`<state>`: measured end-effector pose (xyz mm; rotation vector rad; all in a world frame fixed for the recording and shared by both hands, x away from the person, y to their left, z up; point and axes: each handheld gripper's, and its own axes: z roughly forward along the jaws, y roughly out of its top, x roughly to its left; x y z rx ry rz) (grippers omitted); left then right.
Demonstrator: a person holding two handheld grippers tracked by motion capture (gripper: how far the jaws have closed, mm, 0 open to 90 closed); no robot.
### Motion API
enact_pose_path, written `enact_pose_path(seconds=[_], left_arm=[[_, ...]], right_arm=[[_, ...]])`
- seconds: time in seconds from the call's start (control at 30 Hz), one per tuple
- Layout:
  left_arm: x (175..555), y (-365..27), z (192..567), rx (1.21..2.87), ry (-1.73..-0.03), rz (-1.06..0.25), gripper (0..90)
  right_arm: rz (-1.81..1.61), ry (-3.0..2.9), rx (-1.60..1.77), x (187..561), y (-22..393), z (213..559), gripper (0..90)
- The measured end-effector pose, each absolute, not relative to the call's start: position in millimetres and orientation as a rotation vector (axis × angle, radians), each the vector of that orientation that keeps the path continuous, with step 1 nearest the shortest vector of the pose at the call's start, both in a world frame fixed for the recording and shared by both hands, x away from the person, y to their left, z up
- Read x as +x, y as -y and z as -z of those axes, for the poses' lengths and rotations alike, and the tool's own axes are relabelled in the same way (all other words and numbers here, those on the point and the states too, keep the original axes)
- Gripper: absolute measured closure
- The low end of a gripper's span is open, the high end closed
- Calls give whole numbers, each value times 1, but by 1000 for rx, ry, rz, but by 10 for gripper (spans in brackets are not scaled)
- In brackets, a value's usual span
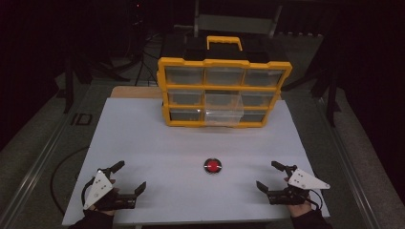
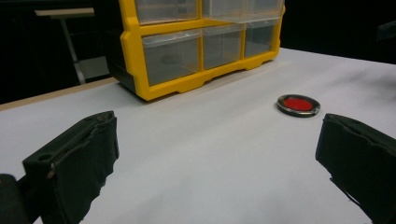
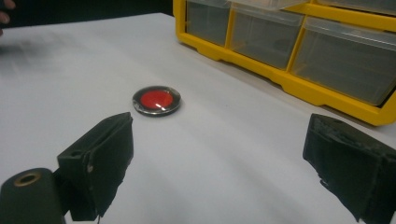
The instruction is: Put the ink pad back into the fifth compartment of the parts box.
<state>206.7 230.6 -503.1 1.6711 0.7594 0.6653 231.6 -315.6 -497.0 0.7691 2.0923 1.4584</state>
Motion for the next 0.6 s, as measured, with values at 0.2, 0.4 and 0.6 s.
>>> enact_pose_path(seconds=[0.2,0.4,0.6], left_arm=[[206,-230,503,1670,-755,-670,0],[206,-231,503,1663,-756,-671,0],[206,-232,503,1652,-760,-669,0]], right_arm=[[-1439,-2093,758,227,313,496,87],[-1448,-2107,767,227,315,495,87],[-1442,-2117,769,226,313,492,77]])
